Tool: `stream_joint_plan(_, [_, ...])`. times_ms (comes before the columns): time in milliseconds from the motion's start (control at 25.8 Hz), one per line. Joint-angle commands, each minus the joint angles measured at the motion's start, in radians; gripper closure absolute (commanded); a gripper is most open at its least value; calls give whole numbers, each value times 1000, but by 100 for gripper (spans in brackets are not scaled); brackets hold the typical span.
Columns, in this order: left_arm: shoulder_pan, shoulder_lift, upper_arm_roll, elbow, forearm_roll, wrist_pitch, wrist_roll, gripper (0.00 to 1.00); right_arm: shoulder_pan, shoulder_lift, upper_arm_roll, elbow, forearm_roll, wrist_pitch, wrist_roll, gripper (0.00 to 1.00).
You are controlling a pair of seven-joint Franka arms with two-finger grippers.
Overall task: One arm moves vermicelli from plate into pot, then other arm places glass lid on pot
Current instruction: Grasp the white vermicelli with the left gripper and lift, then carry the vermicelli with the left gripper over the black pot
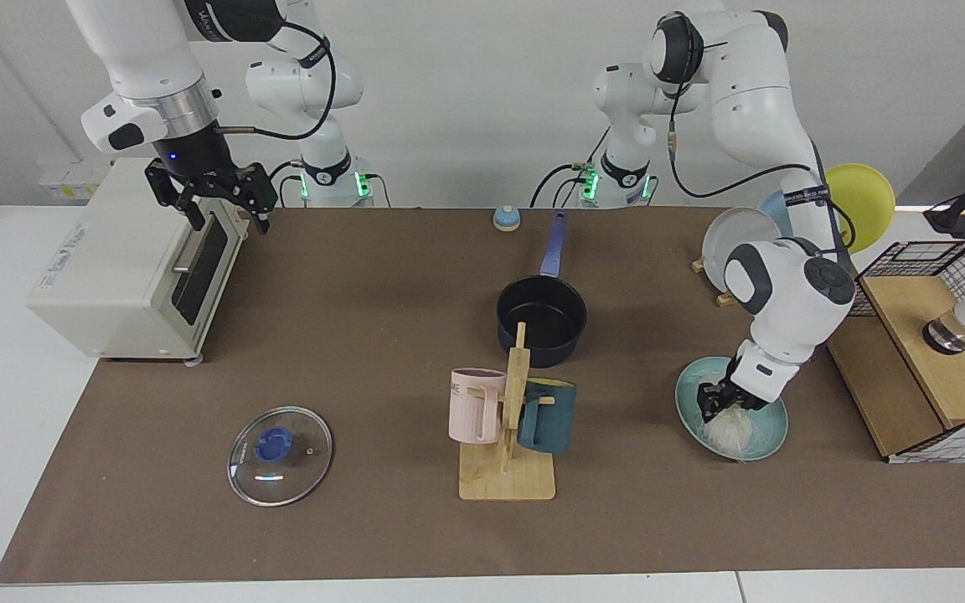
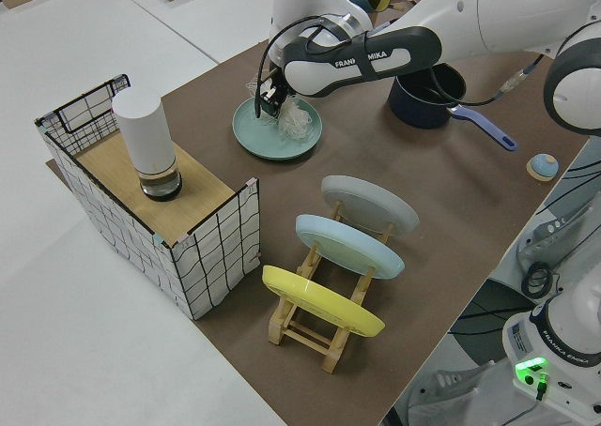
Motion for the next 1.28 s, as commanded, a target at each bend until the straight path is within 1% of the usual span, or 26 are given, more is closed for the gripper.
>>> stream_joint_plan(0, [-23,-99,-7,-4,10,-84,5,100,-14,-3,3,1,26,3,-26,0])
stream_joint_plan(116, [-27,-162,-17,-1,56,-159,-3,100,-14,-3,5,1,26,4,-26,0])
stream_joint_plan(233, [-53,-228,-21,-2,59,-264,-43,100,-14,-3,5,1,26,4,-25,0])
stream_joint_plan(311, [-87,-260,-20,-10,61,-316,-107,100,-14,-3,3,1,26,4,-26,0])
stream_joint_plan(427, [-170,-286,-21,-22,100,-347,-243,100,-14,-3,3,1,26,4,-26,0])
stream_joint_plan(543, [-257,-301,-21,-44,108,-345,-388,100,-14,-3,3,1,26,4,-26,0])
stream_joint_plan(699, [-340,-318,-23,-68,108,-344,-501,100,-14,-3,5,-1,26,4,-25,0])
stream_joint_plan(815, [-371,-347,-38,-154,107,-309,-531,100,-14,-3,3,1,26,4,-26,0])
stream_joint_plan(970, [-401,-372,-53,-275,105,-192,-566,100,-14,-3,3,1,26,4,-26,0])
stream_joint_plan(1242, [-409,-375,-103,-367,107,-117,-580,100,-14,-3,3,1,26,4,-26,0])
